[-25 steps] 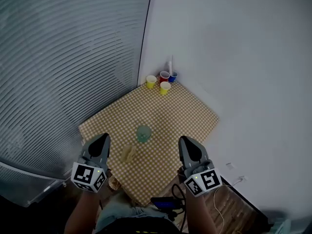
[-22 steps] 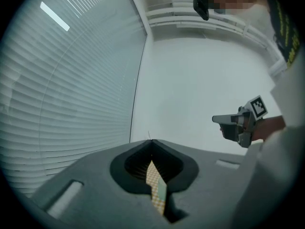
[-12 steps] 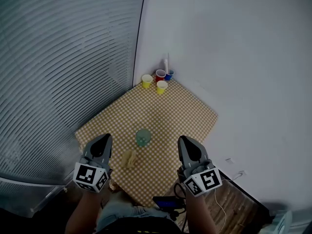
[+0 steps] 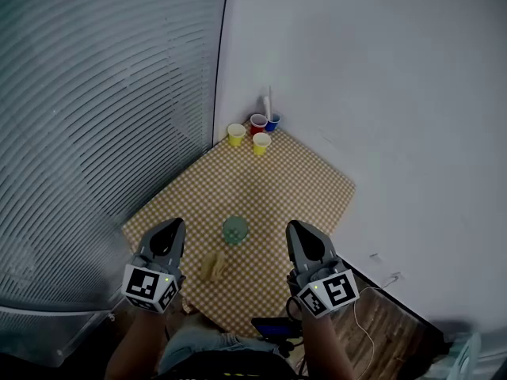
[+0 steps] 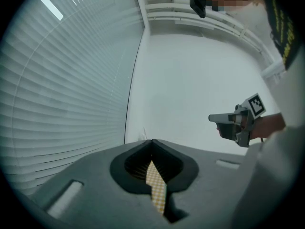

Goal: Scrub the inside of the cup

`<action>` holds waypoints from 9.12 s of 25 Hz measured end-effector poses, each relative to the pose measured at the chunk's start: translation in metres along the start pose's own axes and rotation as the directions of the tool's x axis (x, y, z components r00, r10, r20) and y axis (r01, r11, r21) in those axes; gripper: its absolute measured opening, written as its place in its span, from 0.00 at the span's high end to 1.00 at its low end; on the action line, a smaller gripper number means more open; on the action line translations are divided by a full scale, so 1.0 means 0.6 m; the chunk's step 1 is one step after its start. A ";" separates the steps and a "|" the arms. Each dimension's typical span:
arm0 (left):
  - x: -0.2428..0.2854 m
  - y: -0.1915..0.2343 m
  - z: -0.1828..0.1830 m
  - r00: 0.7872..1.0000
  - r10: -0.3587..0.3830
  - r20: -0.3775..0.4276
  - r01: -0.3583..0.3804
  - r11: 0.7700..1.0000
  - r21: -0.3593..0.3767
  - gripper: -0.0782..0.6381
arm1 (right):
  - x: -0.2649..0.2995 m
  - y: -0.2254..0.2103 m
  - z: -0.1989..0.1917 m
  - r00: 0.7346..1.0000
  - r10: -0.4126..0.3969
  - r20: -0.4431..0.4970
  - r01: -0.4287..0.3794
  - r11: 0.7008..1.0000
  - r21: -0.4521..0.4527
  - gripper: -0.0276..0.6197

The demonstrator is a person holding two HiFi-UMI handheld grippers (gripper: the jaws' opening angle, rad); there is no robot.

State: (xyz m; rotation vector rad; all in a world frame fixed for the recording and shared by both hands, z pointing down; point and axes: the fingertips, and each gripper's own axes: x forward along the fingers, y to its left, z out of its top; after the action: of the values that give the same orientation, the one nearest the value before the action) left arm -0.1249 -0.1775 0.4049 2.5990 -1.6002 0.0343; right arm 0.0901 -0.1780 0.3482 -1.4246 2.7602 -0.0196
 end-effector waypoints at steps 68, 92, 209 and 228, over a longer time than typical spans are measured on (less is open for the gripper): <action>0.056 0.005 -0.257 0.939 -0.106 -0.327 0.089 0.994 -0.067 0.83 | 0.162 0.014 -0.380 0.825 0.123 -0.552 -0.082 0.992 0.098 0.76; 0.033 -0.064 -0.364 0.832 -0.279 -0.480 0.186 0.955 -0.232 0.47 | 0.163 0.020 -0.414 0.779 0.136 -0.613 -0.069 0.989 0.132 0.70; 0.004 -0.130 0.086 0.950 -0.305 0.060 0.302 0.952 0.048 0.77 | 0.056 0.001 -0.040 0.994 0.099 0.056 -0.114 0.855 0.505 0.92; -0.012 -0.196 0.154 0.911 -0.389 0.134 0.378 0.920 0.101 0.77 | 0.073 0.040 -0.015 0.981 0.152 0.123 -0.195 0.808 0.556 0.92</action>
State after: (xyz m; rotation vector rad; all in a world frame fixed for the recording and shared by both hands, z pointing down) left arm -0.0260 -0.1264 0.3051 2.9893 -1.1100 -0.1380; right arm 0.0450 -0.1998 0.3557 -0.9845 2.4895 -0.7071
